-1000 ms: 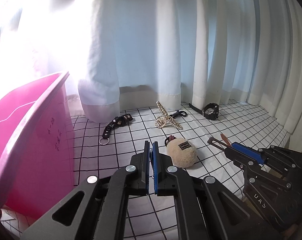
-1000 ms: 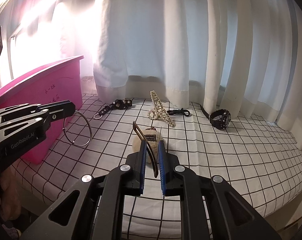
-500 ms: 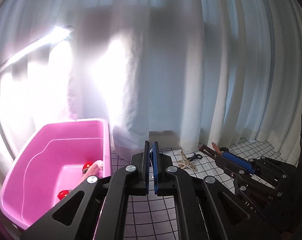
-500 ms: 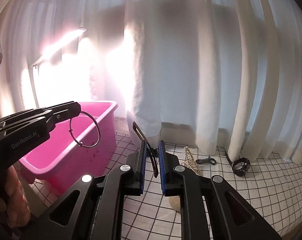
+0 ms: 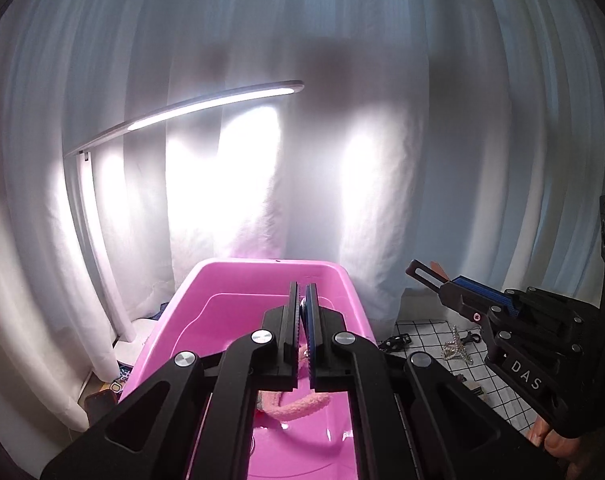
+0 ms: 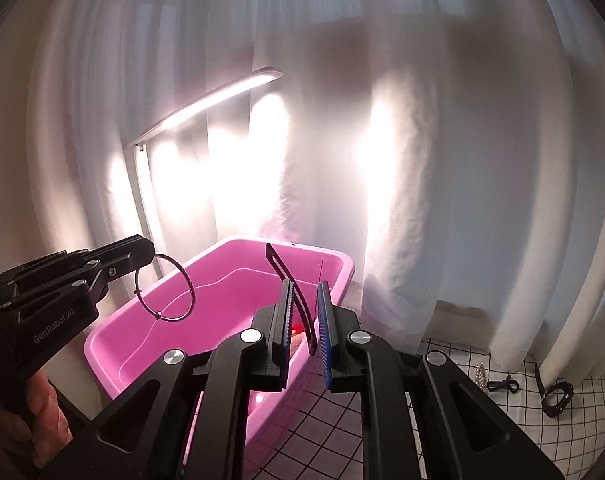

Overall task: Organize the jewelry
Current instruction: 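Lower into the tub and open the left gripper while the right gripper holds the tweezers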

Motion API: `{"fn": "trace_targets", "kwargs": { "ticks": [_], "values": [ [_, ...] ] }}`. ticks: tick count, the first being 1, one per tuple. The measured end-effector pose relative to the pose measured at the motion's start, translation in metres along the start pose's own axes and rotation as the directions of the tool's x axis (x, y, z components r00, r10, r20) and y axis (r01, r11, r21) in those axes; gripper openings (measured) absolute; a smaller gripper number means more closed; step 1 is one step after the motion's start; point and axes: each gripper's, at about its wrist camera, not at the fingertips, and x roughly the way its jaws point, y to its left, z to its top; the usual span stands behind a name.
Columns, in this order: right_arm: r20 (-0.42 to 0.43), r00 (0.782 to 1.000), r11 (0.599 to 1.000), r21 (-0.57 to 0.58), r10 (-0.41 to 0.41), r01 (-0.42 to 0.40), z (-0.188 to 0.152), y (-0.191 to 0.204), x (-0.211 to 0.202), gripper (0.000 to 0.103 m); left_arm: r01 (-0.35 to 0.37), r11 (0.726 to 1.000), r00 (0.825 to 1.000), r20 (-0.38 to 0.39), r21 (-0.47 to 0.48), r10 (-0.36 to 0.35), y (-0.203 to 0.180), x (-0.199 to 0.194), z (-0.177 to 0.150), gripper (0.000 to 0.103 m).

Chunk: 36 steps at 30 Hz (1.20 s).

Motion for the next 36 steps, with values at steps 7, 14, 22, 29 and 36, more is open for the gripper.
{"fn": "trace_targets", "kwargs": {
  "ticks": [7, 14, 22, 29, 36],
  "values": [
    [-0.084, 0.992, 0.995, -0.027, 0.093, -0.096, 0.010, 0.020, 0.046, 0.012, -0.090, 0.994, 0.995, -0.058, -0.068, 0.086, 0.032, 0.016, -0.010, 0.004],
    [-0.186, 0.966, 0.978, -0.070, 0.180, -0.196, 0.018, 0.023, 0.089, 0.012, -0.205, 0.970, 0.972, -0.146, -0.134, 0.186, 0.039, 0.042, -0.024, 0.004],
    [-0.307, 0.899, 0.924, -0.123, 0.312, -0.362, 0.019, 0.013, 0.128, 0.012, -0.385, 0.888, 0.912, -0.254, -0.251, 0.324, 0.034, 0.062, -0.039, 0.004],
    [-0.402, 0.818, 0.853, -0.149, 0.411, -0.501, 0.022, 0.011, 0.153, 0.012, -0.532, 0.783, 0.838, -0.333, -0.323, 0.432, 0.029, 0.064, -0.041, 0.004],
    [-0.481, 0.757, 0.832, -0.097, 0.442, -0.547, 0.020, 0.015, 0.180, 0.012, -0.610, 0.720, 0.774, -0.445, -0.330, 0.451, 0.036, 0.069, -0.046, 0.004]
  ]
}}
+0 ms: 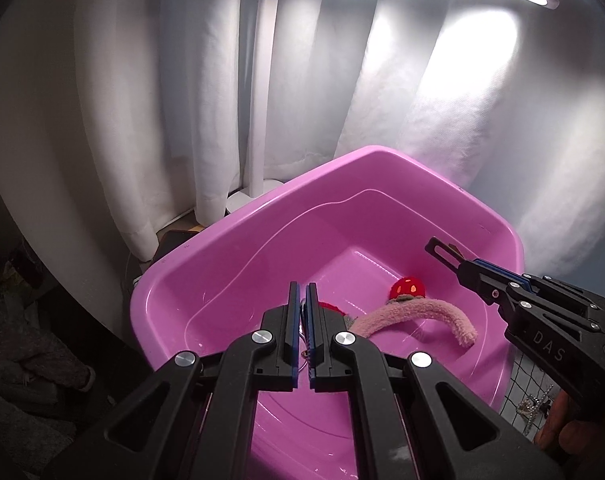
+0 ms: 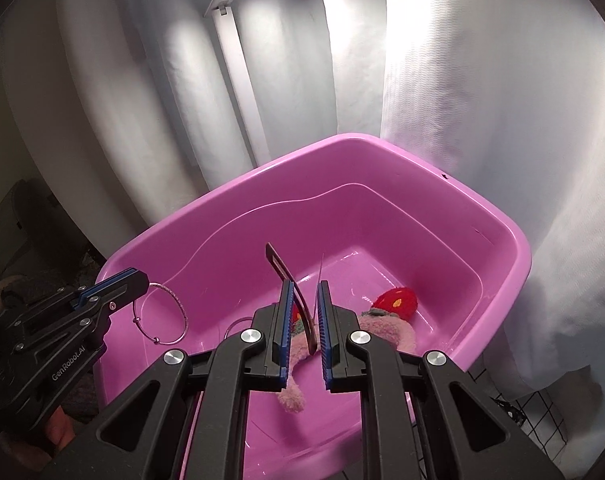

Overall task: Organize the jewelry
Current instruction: 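Lower into the tub and open the left gripper while the right gripper holds the tweezers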

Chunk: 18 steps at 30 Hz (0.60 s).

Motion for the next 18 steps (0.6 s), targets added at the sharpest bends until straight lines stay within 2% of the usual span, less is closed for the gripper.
{"fn": "trace_targets", "kwargs": {
  "ticks": [6, 18],
  "values": [
    [-0.062, 0.998, 1.000, -0.002, -0.013, 0.013, 0.003, 0.002, 0.012, 0.012, -0.019, 0.999, 0.998, -0.063, -0.044, 0.016, 0.011, 0.013, 0.005, 0.004],
    [-0.169, 0.985, 0.999, 0.022, -0.037, 0.041, 0.007, -0.002, 0.037, 0.012, -0.052, 0.998, 0.986, -0.160, -0.031, 0.046, 0.011, 0.035, 0.007, 0.004]
  ]
}}
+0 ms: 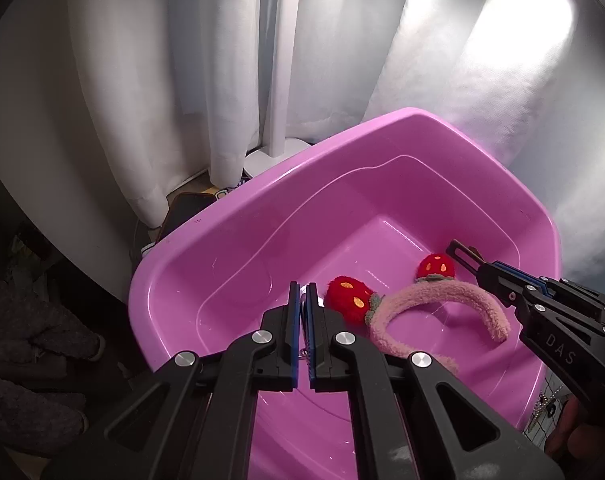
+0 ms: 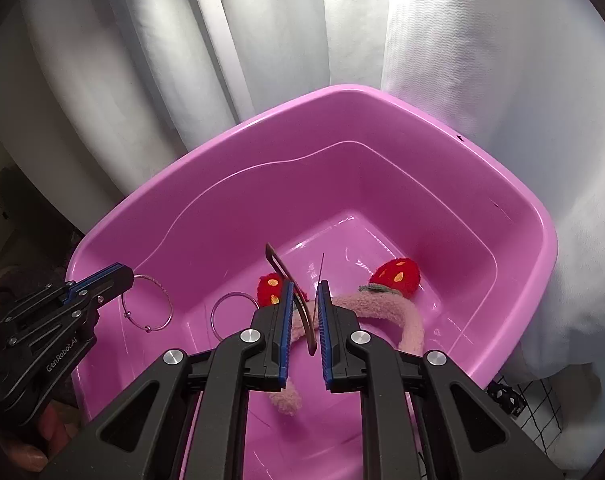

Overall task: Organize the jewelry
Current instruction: 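Lower into the tub and open the left gripper while the right gripper holds the tweezers, then withdraw both open grippers from the tub back over the table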

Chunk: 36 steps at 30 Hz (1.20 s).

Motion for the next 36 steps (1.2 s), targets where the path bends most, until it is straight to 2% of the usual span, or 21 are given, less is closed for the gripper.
{"fn": "trace_targets", "kwargs": {
  "ticks": [13, 14, 15, 16, 17, 18, 19, 20, 22, 26, 36],
  "values": [
    [-0.069, 0.997, 0.999, 0.038, -0.018, 0.020, 0.001, 0.003, 0.016, 0.012, -0.018, 1.000, 0.996, -0.082, 0.017, 0.020, 0.001, 0.011, 0.005, 0.004],
    [-0.075, 0.997, 0.999, 0.037, -0.021, 0.024, 0.001, 0.004, 0.016, 0.015, -0.018, 1.000, 0.996, -0.085, 0.021, 0.020, 0.001, 0.012, 0.005, 0.004],
    [-0.077, 0.997, 0.999, 0.035, -0.030, 0.032, 0.002, 0.004, 0.017, 0.023, -0.022, 0.999, 0.996, -0.086, 0.028, 0.024, 0.001, 0.011, 0.005, 0.004],
    [-0.071, 0.997, 0.999, 0.032, -0.039, 0.041, 0.002, 0.005, 0.016, 0.029, -0.028, 0.999, 0.996, -0.085, 0.036, 0.031, 0.000, 0.010, 0.005, 0.009],
    [-0.062, 0.997, 0.998, 0.031, -0.047, 0.049, 0.003, 0.005, 0.015, 0.042, -0.033, 0.999, 0.996, -0.083, 0.043, 0.037, 0.000, 0.009, 0.005, 0.027],
    [-0.051, 0.997, 0.998, 0.034, -0.052, 0.053, 0.003, 0.006, 0.013, 0.052, -0.038, 0.998, 0.996, -0.077, 0.047, 0.042, 0.000, 0.007, 0.004, 0.042],
    [-0.043, 0.997, 0.997, 0.040, -0.057, 0.059, 0.004, 0.005, 0.011, 0.053, -0.048, 0.998, 0.997, -0.063, 0.045, 0.051, 0.001, 0.004, 0.005, 0.077],
    [-0.042, 0.997, 0.997, 0.046, -0.059, 0.061, 0.005, 0.004, 0.010, 0.053, -0.057, 0.998, 0.998, -0.034, 0.040, 0.059, 0.002, -0.002, 0.005, 0.084],
    [-0.040, 0.997, 0.997, 0.053, -0.059, 0.061, 0.006, 0.003, 0.007, 0.053, -0.075, 0.996, 0.997, -0.004, 0.051, 0.075, 0.001, -0.009, 0.006, 0.083],
    [-0.032, 0.998, 0.996, 0.076, -0.052, 0.054, 0.006, -0.001, 0.003, 0.053, -0.087, 0.994, 0.996, 0.007, 0.060, 0.087, 0.003, -0.014, 0.009, 0.083],
    [-0.028, 0.998, 0.995, 0.089, -0.051, 0.053, 0.004, 0.001, -0.006, 0.055, -0.074, 0.995, 0.997, 0.011, 0.068, 0.073, 0.002, -0.018, 0.008, 0.084]
  ]
}}
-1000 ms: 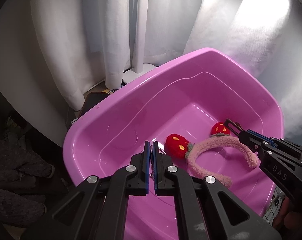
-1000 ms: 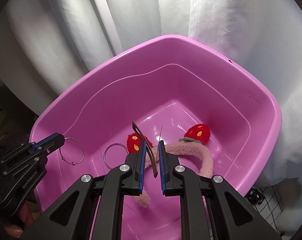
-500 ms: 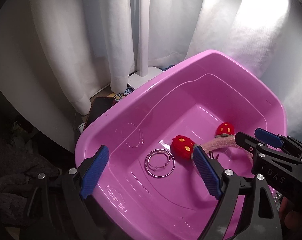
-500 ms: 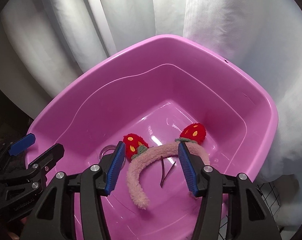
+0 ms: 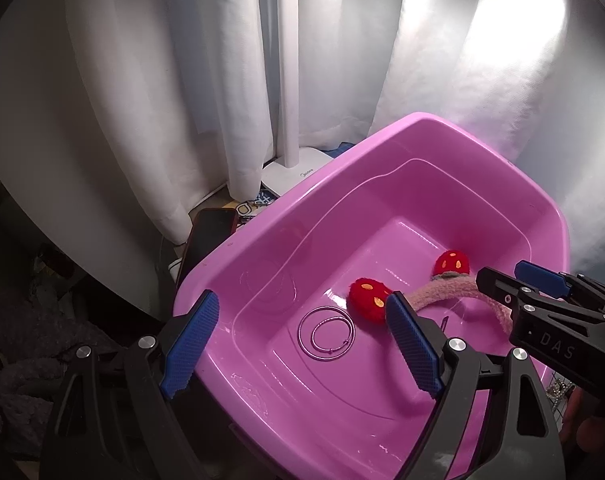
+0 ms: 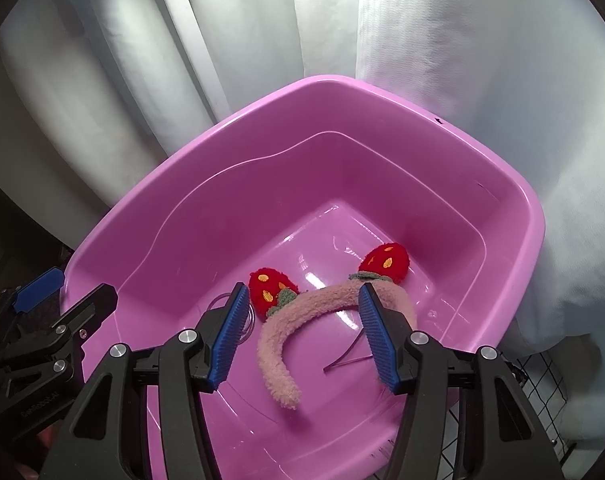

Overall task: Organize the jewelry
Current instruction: 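Withdraw both open grippers from the tub back over the table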

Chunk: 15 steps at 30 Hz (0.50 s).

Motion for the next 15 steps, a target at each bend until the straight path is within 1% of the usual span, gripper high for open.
{"fn": "trace_targets", "kwargs": {
  "ticks": [9, 11, 15],
  "values": [
    [0.023, 1.000, 1.000, 0.030, 0.006, -0.007, -0.006, 0.001, -0.016, 0.056, 0.018, 1.000, 1.000, 0.007, 0.012, -0.018, -0.003, -0.007, -0.002, 0.084],
    [0.049, 0.999, 0.999, 0.038, 0.009, -0.011, -0.011, 0.003, -0.025, 0.056, 0.018, 1.000, 1.000, 0.020, 0.016, -0.018, -0.003, -0.011, -0.004, 0.086],
    [0.123, 0.992, 0.997, 0.077, 0.018, -0.028, -0.028, 0.001, -0.050, 0.063, 0.022, 0.999, 0.999, 0.045, 0.049, -0.024, -0.004, -0.021, -0.009, 0.089]
  ]
}}
